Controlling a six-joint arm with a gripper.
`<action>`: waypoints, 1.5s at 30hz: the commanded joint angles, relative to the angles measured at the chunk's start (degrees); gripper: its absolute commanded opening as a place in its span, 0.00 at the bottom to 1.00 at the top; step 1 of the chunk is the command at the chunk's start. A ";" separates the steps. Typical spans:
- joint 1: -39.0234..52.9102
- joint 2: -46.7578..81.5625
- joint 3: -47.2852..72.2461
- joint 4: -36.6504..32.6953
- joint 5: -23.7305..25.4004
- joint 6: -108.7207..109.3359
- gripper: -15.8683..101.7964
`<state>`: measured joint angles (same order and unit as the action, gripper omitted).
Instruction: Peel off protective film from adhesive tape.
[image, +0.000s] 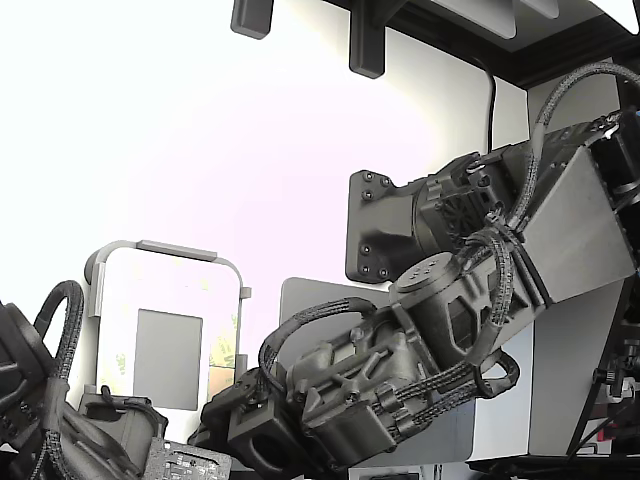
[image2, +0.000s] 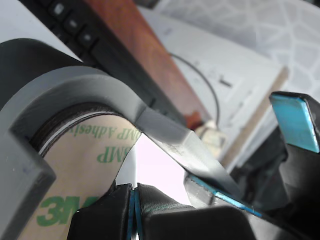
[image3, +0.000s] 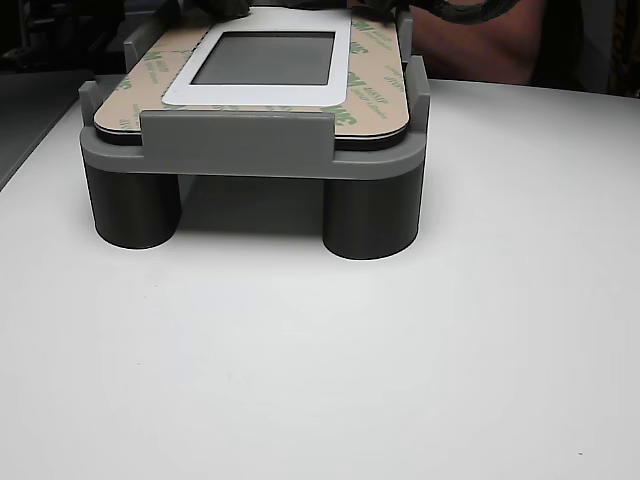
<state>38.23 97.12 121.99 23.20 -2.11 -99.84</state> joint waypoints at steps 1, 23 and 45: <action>0.00 0.79 -2.02 -0.18 -0.35 -0.09 0.06; 0.53 1.58 -2.72 1.76 0.79 -0.35 0.06; -0.70 1.58 -1.85 0.70 -0.44 -2.11 0.06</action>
<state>38.41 97.21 121.64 23.91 -2.20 -101.78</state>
